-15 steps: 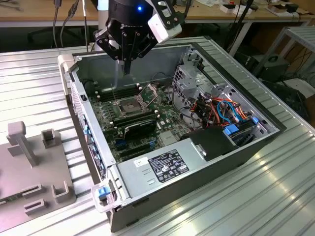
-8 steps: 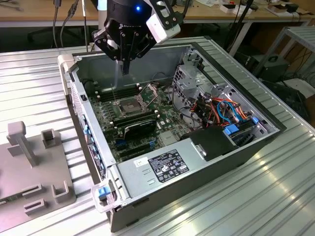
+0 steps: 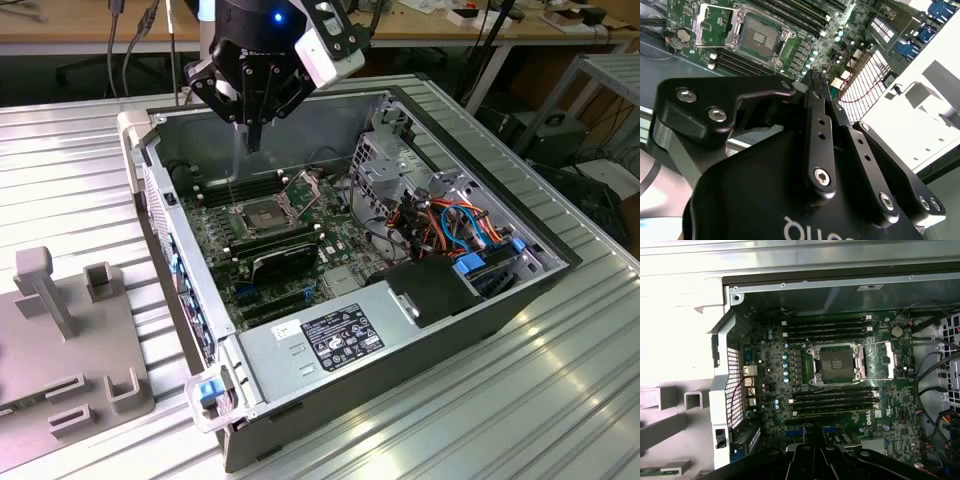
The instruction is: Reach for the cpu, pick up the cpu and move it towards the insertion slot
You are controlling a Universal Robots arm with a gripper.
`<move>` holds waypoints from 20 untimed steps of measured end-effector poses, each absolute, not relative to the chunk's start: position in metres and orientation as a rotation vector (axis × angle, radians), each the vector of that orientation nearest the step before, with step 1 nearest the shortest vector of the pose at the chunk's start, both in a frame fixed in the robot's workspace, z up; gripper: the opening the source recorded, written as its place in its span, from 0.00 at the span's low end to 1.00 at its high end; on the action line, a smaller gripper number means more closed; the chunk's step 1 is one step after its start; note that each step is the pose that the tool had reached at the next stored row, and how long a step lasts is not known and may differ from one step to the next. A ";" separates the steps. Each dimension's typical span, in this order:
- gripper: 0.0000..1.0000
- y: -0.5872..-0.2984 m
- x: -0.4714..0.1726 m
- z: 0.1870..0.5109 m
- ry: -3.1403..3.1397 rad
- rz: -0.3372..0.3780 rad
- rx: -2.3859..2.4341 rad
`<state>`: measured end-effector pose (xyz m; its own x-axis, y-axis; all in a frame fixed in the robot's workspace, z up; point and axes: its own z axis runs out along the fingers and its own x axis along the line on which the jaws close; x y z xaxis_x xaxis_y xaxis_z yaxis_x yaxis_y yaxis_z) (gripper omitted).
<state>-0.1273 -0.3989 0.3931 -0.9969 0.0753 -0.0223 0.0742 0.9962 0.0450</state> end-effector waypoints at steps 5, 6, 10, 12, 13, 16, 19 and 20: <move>0.11 -0.399 -0.128 0.393 3.115 0.069 0.117; 0.11 -0.399 -0.128 0.393 3.115 0.069 0.117; 0.11 -0.399 -0.130 0.393 3.115 0.069 0.117; 0.11 -0.399 -0.131 0.393 3.115 0.069 0.117; 0.11 -0.399 -0.132 0.393 3.115 0.069 0.117; 0.11 -0.399 -0.133 0.393 3.116 0.069 0.117; 0.11 -0.399 -0.134 0.393 3.116 0.069 0.117; 0.11 -0.399 -0.135 0.393 3.116 0.069 0.117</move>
